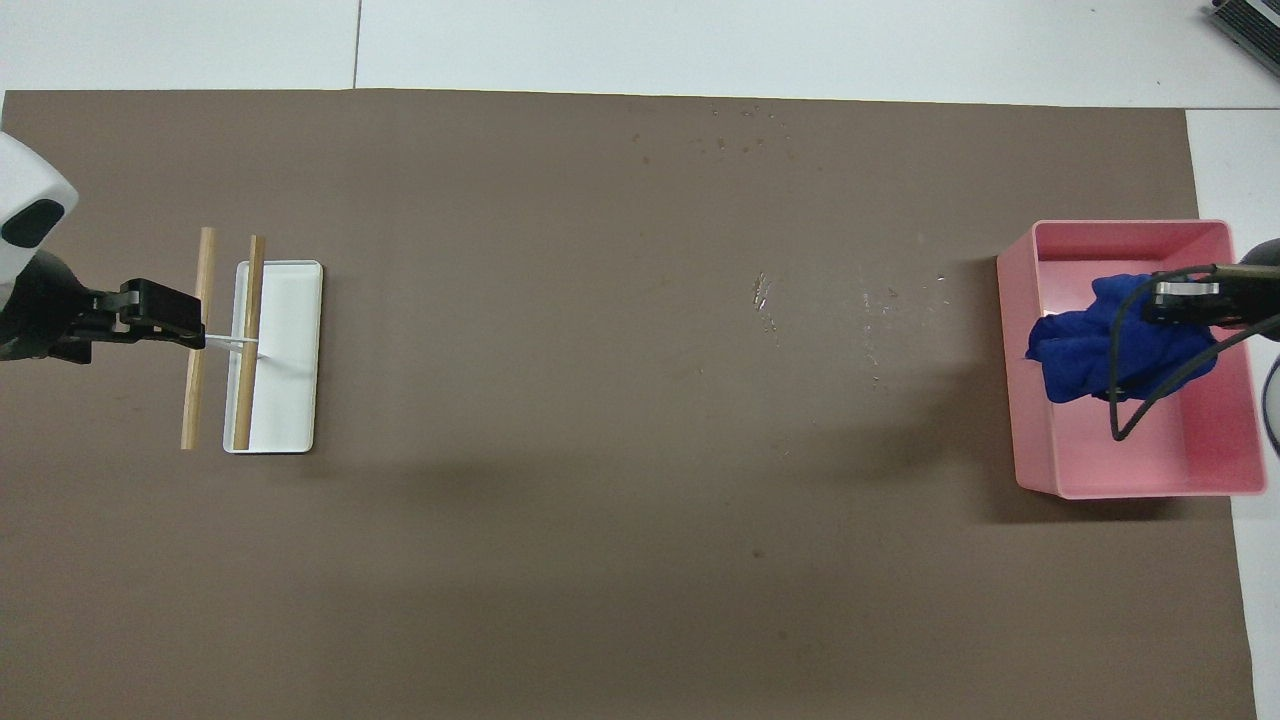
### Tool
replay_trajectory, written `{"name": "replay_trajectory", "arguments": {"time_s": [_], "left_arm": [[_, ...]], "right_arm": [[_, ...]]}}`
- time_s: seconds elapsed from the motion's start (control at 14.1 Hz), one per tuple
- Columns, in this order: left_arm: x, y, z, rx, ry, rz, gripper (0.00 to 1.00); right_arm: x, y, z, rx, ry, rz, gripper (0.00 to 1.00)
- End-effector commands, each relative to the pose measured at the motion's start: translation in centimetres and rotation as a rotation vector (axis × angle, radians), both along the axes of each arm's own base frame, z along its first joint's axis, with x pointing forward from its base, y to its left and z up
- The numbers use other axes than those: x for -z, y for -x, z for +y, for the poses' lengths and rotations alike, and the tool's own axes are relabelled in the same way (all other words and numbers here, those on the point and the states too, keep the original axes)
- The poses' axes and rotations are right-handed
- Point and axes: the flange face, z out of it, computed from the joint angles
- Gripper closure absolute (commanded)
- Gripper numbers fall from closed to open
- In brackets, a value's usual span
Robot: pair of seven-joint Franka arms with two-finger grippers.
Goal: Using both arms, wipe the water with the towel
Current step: 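Carry the towel to the pink bin with the right gripper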
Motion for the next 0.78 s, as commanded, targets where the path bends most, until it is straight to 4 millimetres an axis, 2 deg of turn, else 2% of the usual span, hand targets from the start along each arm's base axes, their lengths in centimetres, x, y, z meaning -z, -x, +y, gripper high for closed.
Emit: {"name": "replay_trajectory", "arguments": {"time_s": [0.0, 0.35, 0.57, 0.64, 0.71], "left_arm": [[-0.1, 0.8, 0.0, -0.003, 0.01, 0.007, 0.0], [-0.1, 0.8, -0.1, -0.003, 0.01, 0.001, 0.0], [-0.2, 0.7, -0.1, 0.0, 0.011, -0.002, 0.0], [-0.2, 0.8, -0.1, 0.004, 0.011, -0.002, 0.0], [-0.2, 0.8, -0.2, 0.01, 0.011, -0.001, 0.0]], "right_arm": [[4.1, 1.1, -4.3, -0.067, 0.042, -0.012, 1.0], [9.8, 1.7, -7.0, -0.027, 0.014, 0.066, 1.0], [12.9, 2.4, -7.1, -0.012, -0.002, 0.112, 1.0], [13.3, 2.6, -7.0, -0.014, -0.002, 0.113, 1.0], [13.3, 2.6, -7.0, -0.015, -0.003, 0.116, 0.61]]}}
